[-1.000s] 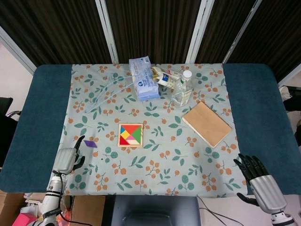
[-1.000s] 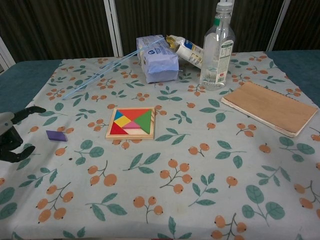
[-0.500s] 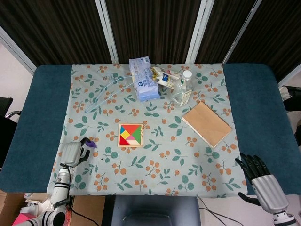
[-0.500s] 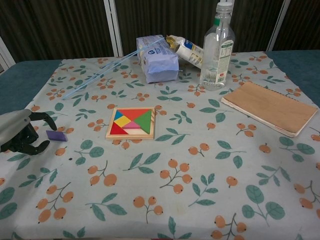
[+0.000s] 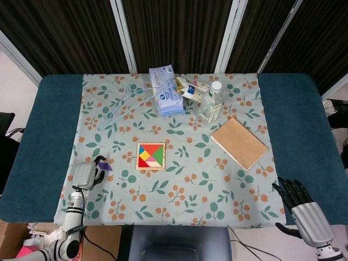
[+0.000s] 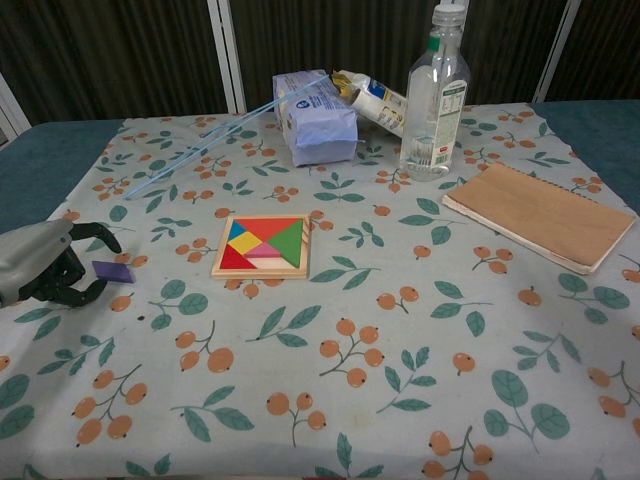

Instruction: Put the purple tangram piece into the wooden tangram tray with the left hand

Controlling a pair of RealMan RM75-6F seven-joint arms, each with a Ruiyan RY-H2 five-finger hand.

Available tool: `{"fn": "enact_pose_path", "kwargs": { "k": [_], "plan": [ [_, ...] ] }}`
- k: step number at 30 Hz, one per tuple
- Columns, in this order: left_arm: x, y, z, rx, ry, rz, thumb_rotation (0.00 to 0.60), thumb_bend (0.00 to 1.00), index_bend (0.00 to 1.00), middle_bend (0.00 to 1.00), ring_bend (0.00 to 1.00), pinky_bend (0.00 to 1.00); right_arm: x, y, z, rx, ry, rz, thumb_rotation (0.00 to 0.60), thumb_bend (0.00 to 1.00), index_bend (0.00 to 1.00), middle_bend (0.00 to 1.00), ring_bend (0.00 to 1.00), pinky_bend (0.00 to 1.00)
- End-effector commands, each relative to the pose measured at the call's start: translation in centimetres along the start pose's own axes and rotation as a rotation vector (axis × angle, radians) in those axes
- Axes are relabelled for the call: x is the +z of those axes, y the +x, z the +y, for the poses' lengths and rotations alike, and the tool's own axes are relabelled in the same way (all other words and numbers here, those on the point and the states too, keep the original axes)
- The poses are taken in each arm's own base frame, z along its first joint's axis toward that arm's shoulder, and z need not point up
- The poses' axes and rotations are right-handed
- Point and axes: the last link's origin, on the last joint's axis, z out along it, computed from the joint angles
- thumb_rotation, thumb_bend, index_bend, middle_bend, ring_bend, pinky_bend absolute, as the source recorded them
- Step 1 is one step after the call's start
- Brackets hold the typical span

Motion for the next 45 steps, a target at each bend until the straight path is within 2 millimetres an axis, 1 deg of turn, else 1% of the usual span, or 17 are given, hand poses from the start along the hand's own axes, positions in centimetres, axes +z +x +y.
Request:
{"fn": "enact_pose_path", "kwargs": {
  "k": [1,15,20,25,30,31,34,37,38,42,45],
  "plan": [
    [0.1,-0.1,0.0,-0.004,0.008,-0.003,0.600,0.41,0.36,1.00,1.00,1.00,-0.1,0.1,0.1,0.003,-0.004,0.005,0.600,0.16,0.00,0.00,0.00,0.00],
    [0.4,-0.7,0.1,-0.001,0.018,-0.004,0.600,0.40,0.43,1.00,1.00,1.00,0.0,0.4,0.4,0.014,-0.023,0.014,0.600,0.16,0.00,0.00,0.00,0.00],
    [0.8,-0.7,0.0,-0.019,0.030,0.005,0.600,0.40,0.48,1.00,1.00,1.00,-0.1,0.4,0.4,0.012,-0.020,0.014,0.600,0.16,0.00,0.00,0.00,0.00],
    [0.8,-0.5,0.0,-0.038,0.027,0.024,0.600,0.40,0.56,1.00,1.00,1.00,0.0,0.3,0.4,0.011,-0.021,0.015,0.600,0.16,0.00,0.00,0.00,0.00],
    [0.8,0.1,0.9,-0.067,0.022,0.062,0.600,0.39,0.59,1.00,1.00,1.00,0.0,0.2,0.2,0.007,-0.019,0.009,0.600,0.16,0.00,0.00,0.00,0.00],
    [0.8,0.3,1.2,-0.069,0.021,0.068,0.600,0.39,0.59,1.00,1.00,1.00,0.0,0.2,0.2,0.007,-0.019,0.009,0.600,0.16,0.00,0.00,0.00,0.00],
    [0.8,1.0,3.0,-0.090,0.016,0.084,0.600,0.39,0.60,1.00,1.00,1.00,0.2,0.1,0.1,0.008,-0.018,0.006,0.600,0.16,0.00,0.00,0.00,0.00],
    [1.2,1.8,5.7,-0.123,0.004,0.096,0.600,0.39,0.60,1.00,1.00,1.00,0.2,0.1,0.1,0.012,-0.013,0.004,0.600,0.16,0.00,0.00,0.00,0.00],
    [1.4,2.1,6.8,-0.134,-0.001,0.097,0.600,0.39,0.61,1.00,1.00,1.00,0.2,0.1,0.0,0.016,-0.011,0.004,0.600,0.16,0.00,0.00,0.00,0.00],
    [1.8,2.1,10.8,-0.115,-0.026,0.091,0.600,0.39,0.61,1.00,1.00,1.00,0.2,0.2,0.1,0.022,-0.005,0.006,0.600,0.16,0.00,0.00,0.00,0.00],
    [1.6,1.9,13.5,-0.100,-0.047,0.090,0.600,0.39,0.61,1.00,1.00,1.00,0.2,0.3,0.2,0.027,-0.005,0.005,0.600,0.16,0.00,0.00,0.00,0.00]
  ]
}}
